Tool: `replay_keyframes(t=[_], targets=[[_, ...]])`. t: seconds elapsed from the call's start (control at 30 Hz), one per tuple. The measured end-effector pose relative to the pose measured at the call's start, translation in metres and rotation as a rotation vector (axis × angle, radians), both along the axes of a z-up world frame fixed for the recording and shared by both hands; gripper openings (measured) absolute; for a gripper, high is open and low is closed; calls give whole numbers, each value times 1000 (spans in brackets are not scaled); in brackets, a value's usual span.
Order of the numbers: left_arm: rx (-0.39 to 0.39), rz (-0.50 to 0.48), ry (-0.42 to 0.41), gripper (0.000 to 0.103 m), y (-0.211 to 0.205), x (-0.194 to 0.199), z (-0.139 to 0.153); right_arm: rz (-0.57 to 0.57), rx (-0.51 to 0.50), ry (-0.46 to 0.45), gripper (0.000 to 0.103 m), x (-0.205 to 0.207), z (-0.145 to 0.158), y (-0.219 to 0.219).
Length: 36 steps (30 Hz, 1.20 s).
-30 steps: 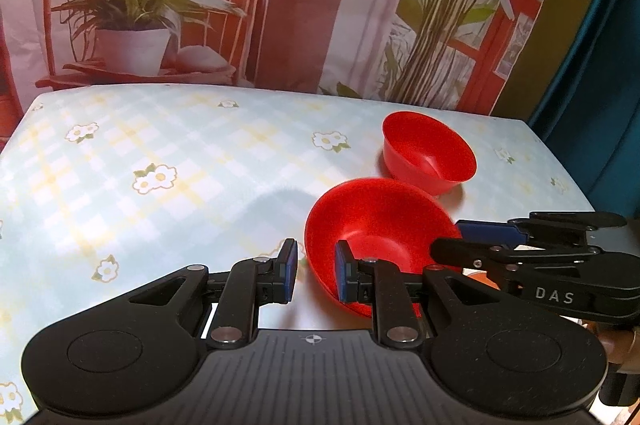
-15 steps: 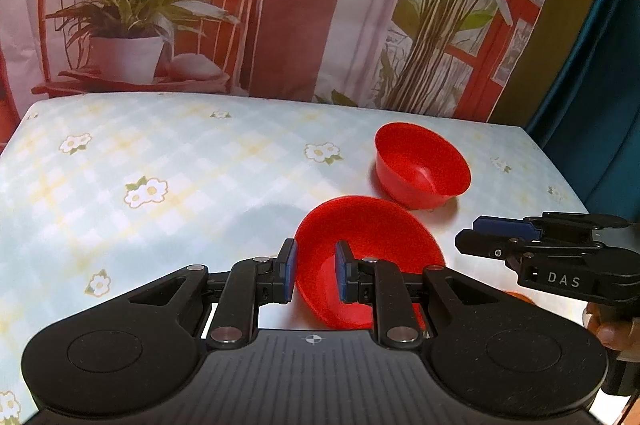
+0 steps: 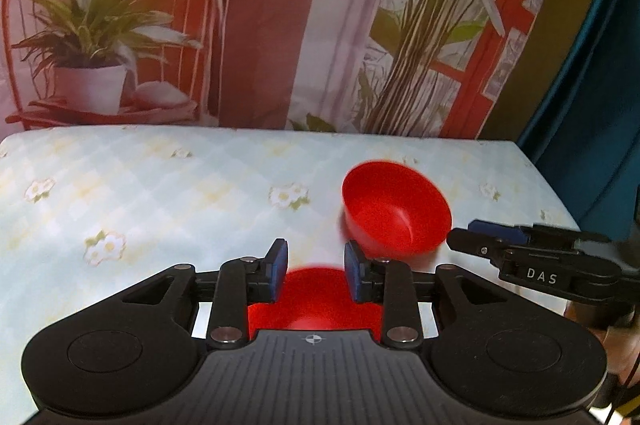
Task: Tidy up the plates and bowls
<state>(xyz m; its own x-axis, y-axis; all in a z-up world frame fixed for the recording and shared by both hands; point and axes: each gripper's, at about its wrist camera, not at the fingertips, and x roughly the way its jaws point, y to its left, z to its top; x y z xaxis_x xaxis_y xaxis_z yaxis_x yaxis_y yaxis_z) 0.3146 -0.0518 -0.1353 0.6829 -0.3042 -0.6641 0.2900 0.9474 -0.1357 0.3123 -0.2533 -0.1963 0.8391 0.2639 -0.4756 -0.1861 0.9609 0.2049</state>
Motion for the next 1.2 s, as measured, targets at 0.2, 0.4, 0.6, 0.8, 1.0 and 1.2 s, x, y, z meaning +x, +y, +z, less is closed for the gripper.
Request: replay_keyframes(t=[0.2, 0.4, 0.6, 0.8, 1.0, 1.2], targets=[[-30, 32, -22, 33, -22, 28, 0, -56, 35, 5, 34, 26, -6, -20], [-8, 26, 18, 33, -46, 56, -17, -41, 23, 10, 34, 43, -16, -18], [4, 19, 66, 33, -53, 73, -35, -39, 53, 24, 33, 49, -23, -20], [6, 4, 83, 32, -56, 77, -44, -33, 72, 27, 30, 50, -27, -23], [26, -39, 67, 20, -63, 73, -43, -28, 91, 29, 20, 48, -27, -23], [28, -37, 62, 20, -63, 66, -42, -25, 96, 33, 18, 44, -25, -24]])
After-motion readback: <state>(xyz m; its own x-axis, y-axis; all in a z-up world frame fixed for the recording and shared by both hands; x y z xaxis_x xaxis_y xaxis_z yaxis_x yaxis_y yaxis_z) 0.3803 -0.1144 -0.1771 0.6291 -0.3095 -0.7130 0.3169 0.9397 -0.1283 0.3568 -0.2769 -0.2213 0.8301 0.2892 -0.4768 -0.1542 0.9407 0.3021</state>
